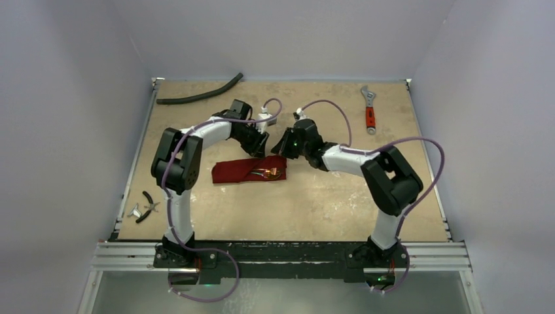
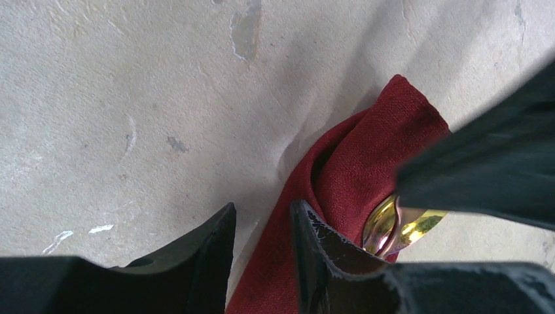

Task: Fold the napkin into a case and place the utensils inside
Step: Reset both arms

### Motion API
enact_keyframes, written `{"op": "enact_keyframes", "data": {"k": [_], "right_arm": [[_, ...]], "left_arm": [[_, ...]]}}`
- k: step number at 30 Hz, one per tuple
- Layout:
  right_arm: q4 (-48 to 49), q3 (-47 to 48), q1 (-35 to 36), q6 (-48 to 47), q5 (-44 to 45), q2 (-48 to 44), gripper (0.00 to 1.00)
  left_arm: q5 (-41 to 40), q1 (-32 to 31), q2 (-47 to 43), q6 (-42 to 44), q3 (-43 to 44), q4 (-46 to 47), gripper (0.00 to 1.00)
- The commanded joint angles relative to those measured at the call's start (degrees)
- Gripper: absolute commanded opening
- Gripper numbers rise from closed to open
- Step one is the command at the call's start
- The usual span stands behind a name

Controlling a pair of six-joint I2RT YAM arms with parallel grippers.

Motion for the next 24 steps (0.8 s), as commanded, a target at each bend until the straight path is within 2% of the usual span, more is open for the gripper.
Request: {"op": "enact_keyframes", "data": {"k": [1, 13, 24], "right_arm": [[-1.0, 1.13, -1.5, -0.42, -6.22, 5.17, 0.0], [6.31, -5.81, -6.08, 2.77, -13.34, 11.15, 0.0], [-0.94, -10.51, -9.31, -2.11, -8.34, -1.25, 0.0]], "left_arm": [[-1.34, -0.35, -1.76, 0.92, -2.6, 1.1, 0.36], [-1.01, -1.57, -3.86, 2.68, -6.03, 2.71, 0.36], [4.91, -5.96, -5.95, -1.68, -9.25, 4.53, 0.32]]}}
